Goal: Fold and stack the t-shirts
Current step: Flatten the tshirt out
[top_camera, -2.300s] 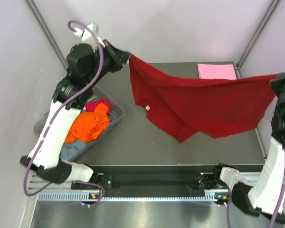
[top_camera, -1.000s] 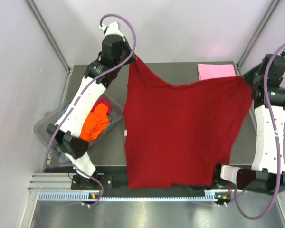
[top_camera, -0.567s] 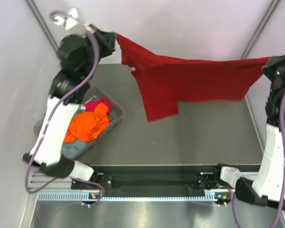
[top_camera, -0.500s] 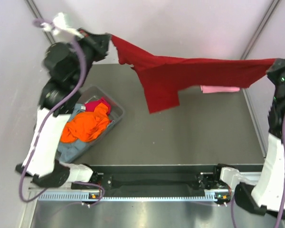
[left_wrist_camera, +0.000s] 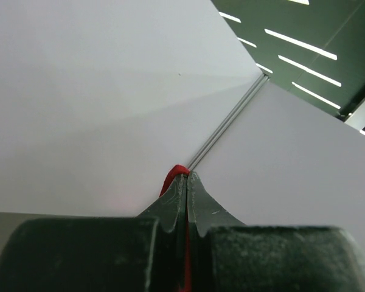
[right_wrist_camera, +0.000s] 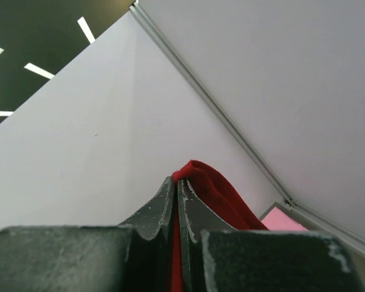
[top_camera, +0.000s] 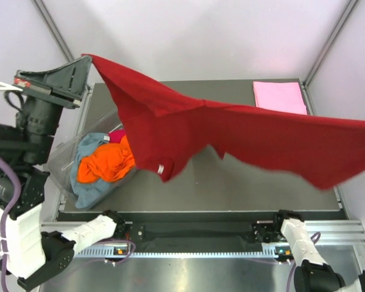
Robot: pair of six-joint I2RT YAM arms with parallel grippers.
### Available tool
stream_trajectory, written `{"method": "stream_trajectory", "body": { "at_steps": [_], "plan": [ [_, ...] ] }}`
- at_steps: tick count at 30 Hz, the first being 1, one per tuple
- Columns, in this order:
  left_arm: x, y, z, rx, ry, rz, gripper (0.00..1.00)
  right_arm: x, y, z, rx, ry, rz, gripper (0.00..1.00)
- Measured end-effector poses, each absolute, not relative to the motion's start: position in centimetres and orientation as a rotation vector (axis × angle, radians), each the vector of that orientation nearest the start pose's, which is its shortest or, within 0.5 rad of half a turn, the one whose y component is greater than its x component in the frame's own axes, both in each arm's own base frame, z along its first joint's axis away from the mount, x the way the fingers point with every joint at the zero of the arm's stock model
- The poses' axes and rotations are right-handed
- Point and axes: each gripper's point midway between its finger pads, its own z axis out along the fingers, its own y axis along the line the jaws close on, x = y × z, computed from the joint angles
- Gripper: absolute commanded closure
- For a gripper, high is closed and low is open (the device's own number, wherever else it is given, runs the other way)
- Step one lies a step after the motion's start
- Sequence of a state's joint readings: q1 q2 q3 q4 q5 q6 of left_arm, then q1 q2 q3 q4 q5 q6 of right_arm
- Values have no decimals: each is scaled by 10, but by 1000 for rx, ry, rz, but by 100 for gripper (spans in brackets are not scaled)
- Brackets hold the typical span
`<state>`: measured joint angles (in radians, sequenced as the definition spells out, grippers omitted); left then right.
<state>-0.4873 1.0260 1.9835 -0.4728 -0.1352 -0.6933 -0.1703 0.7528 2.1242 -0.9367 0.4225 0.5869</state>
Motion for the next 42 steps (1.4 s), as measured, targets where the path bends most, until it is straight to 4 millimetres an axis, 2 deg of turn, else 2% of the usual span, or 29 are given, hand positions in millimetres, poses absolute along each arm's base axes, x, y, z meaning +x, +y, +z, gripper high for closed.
{"method": "stream_trajectory", "body": {
  "at_steps": [3, 4, 6, 7, 9, 12, 14, 15, 16, 19, 22, 25, 28, 31, 34, 37, 42],
  "plan": [
    [180, -97, 671, -241, 1088, -981, 100, 36, -58, 622, 755, 879, 132, 100],
    [180, -96, 673, -238, 1083, -974, 100, 38, -58, 621, 755, 884, 129, 100],
    [187, -98, 674, -234, 1086, -952, 100, 56, -62, 616, 759, 910, 110, 100],
    [194, -100, 673, -232, 1089, -938, 100, 70, -65, 611, 762, 931, 99, 100],
    [220, -109, 668, -234, 1120, -894, 100, 114, -72, 591, 773, 1001, 71, 100],
    [277, -131, 643, -241, 1209, -808, 100, 200, -83, 538, 795, 1176, 32, 100],
    [324, -147, 612, -254, 1290, -728, 100, 261, -91, 487, 815, 1312, 7, 100],
    [347, -154, 591, -258, 1337, -682, 100, 284, -93, 462, 823, 1368, -1, 100],
    [376, -163, 562, -261, 1395, -628, 100, 305, -95, 431, 834, 1435, -15, 100],
    [440, -181, 470, -251, 1572, -490, 100, 346, -98, 336, 852, 1608, -43, 100],
    [496, -189, 385, -244, 1715, -402, 100, 373, -93, 267, 827, 1728, -28, 100],
    [550, -194, 324, -240, 1786, -371, 100, 412, -88, 230, 783, 1784, 19, 100],
    [593, -203, 278, -230, 1826, -375, 100, 452, -84, 197, 740, 1840, 66, 100],
    [621, -211, 243, -212, 1845, -389, 100, 490, -81, 168, 714, 1902, 107, 100],
    [640, -220, 223, -202, 1837, -406, 100, 521, -82, 154, 693, 1919, 145, 100],
    [652, -228, 219, -193, 1808, -435, 100, 539, -83, 151, 671, 1921, 167, 100],
    [661, -235, 216, -190, 1770, -476, 100, 568, -84, 170, 602, 1887, 195, 100]
  ]
}}
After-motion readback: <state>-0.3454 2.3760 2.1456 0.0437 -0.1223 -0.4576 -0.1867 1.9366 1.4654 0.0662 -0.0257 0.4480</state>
